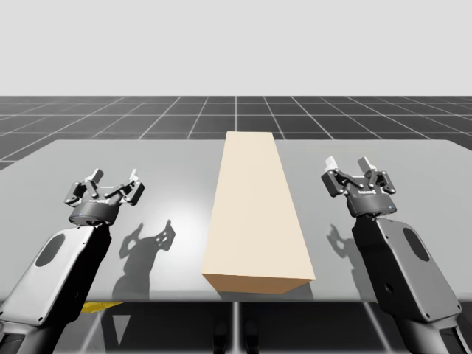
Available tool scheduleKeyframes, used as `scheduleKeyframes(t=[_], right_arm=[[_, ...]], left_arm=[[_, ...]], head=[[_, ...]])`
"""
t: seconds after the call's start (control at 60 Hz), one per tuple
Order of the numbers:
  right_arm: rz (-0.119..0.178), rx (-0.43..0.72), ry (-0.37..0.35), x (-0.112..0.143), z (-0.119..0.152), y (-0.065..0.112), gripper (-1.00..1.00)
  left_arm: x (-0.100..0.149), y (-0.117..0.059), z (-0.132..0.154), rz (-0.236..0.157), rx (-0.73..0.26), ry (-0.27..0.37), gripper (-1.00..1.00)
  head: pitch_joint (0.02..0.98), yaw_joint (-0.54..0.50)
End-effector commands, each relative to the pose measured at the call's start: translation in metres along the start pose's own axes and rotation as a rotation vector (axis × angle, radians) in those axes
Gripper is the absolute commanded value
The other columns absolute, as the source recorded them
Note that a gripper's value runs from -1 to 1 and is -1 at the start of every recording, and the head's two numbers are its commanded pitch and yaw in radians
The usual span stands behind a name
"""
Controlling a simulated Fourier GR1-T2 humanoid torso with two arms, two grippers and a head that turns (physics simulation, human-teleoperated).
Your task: Retrieve the object from inside the box.
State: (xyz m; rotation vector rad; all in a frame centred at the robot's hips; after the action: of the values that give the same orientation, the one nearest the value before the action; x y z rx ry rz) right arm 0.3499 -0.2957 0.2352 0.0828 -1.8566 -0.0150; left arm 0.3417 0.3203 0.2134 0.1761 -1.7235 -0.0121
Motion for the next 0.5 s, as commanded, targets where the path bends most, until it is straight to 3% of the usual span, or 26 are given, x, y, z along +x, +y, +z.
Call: scheduleKeyframes(t=[0.017,0.083,0.167,0.183,0.217,0.267,0.333,0.417,0.5], right_arm=[[-0.012,-0.002,0.03,-0.002,0.002,0.002,-1.0],[-0.011,0.014,0.069,-0.008,0.0,0.003,-1.0],[0.015,0.048,0.135,-0.015,-0.001,0.004,-1.0],[0.03,0.077,0.174,-0.02,-0.001,0.005,-1.0],[0.04,0.114,0.215,-0.025,0.0,0.007,-1.0],[0.081,0.185,0.263,-0.032,0.003,0.013,-1.0],[0.082,0.331,0.305,-0.037,0.01,0.028,-1.0],[0.072,0.516,0.314,-0.038,0.023,0.045,-1.0],[0.103,0.706,0.301,-0.038,0.04,0.062,-1.0]], left_arm=[[-0.001,0.0,0.0,-0.003,-0.003,0.006,-1.0],[-0.004,-0.001,-0.001,-0.011,-0.024,0.041,-1.0],[-0.011,-0.005,-0.003,-0.058,-0.051,0.116,-1.0],[-0.013,-0.007,-0.002,-0.078,-0.057,0.13,-1.0],[-0.014,-0.01,-0.002,-0.081,-0.082,0.152,-1.0],[-0.018,-0.015,0.0,-0.108,-0.12,0.183,-1.0],[-0.022,-0.026,0.006,-0.142,-0.239,0.235,-1.0],[-0.022,-0.04,0.017,-0.158,-0.398,0.243,-1.0],[-0.021,-0.053,0.031,-0.176,-0.56,0.22,-1.0]], head=[[0.079,-0.01],[0.08,-0.01],[0.08,-0.01],[0.08,-0.01],[0.08,-0.01],[0.081,-0.01],[0.08,-0.01],[0.079,-0.01],[0.077,-0.01]])
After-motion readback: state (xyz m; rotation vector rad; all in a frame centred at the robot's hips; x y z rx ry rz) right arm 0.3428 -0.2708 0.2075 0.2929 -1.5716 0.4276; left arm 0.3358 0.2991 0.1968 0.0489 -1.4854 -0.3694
